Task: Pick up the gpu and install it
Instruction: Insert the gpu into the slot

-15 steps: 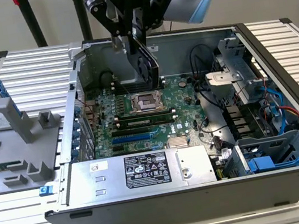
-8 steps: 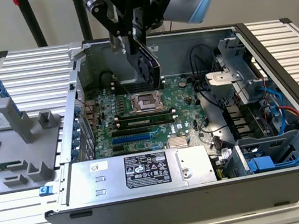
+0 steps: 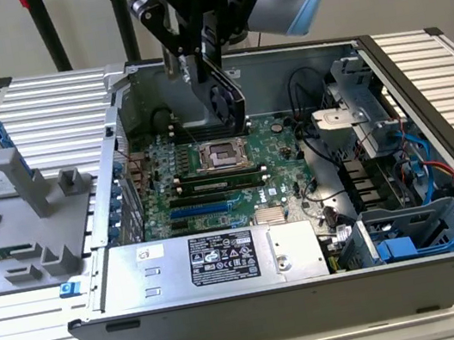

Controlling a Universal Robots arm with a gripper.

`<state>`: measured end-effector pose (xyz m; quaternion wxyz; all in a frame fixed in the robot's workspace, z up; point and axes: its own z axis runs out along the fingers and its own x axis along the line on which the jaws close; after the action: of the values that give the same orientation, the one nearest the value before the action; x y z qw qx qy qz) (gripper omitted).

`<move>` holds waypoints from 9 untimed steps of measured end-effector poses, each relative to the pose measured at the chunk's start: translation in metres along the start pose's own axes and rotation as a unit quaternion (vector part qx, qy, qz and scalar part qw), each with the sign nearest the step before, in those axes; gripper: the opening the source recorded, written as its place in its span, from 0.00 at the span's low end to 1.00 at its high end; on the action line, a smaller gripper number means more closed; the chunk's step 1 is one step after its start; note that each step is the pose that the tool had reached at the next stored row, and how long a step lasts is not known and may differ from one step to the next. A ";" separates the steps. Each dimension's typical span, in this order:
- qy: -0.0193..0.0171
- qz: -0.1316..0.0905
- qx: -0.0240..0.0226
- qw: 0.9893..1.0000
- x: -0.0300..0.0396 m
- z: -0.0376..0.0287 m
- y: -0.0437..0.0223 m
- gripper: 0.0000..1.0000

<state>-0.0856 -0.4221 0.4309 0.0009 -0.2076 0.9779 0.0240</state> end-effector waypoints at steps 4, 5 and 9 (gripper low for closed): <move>0.000 -0.004 0.000 1.000 0.0000 0.0000 0.0000 0.00; 0.000 -0.004 0.000 1.000 0.0000 0.0000 0.0000 0.00; 0.000 -0.004 0.000 1.000 0.0000 0.0000 0.0000 0.00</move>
<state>-0.0856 -0.4221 0.4309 0.0008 -0.2111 0.9772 0.0240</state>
